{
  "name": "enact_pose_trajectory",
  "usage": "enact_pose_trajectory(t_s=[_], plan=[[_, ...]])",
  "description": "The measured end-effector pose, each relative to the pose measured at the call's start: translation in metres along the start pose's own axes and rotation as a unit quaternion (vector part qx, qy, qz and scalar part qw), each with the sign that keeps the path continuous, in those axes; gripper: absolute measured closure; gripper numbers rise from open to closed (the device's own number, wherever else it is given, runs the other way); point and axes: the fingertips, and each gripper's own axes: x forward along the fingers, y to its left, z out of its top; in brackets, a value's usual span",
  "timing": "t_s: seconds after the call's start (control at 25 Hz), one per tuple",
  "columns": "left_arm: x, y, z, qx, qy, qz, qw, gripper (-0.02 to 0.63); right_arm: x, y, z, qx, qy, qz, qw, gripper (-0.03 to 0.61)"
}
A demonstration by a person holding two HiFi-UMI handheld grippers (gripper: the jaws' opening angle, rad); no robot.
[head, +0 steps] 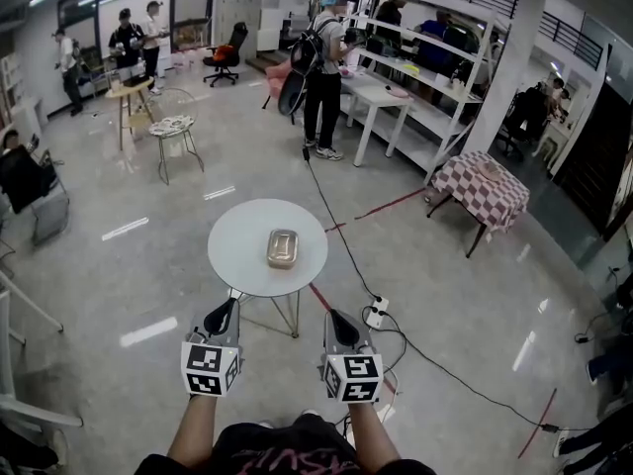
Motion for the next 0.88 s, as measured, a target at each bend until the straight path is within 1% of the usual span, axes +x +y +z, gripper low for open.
enact_pose_trajectory(t_s=[0.36, 0.68, 0.88], plan=[[-0.010, 0.021, -0.011, -0.007, 0.006, 0.002, 1.0000, 0.615, 0.007, 0.020, -0.009, -0.002, 0.010, 0.000, 1.000, 0.579], [-0.007, 0.023, -0.018, -0.007, 0.012, -0.009, 0.9999, 0.615, 0.007, 0.019, -0.012, -0.001, 0.011, -0.012, 1.000, 0.579], [0.005, 0.021, -0.016, -0.002, 0.014, -0.017, 0.9998, 0.615, 0.012, 0.012, -0.014, 0.003, 0.013, -0.019, 1.000, 0.578]])
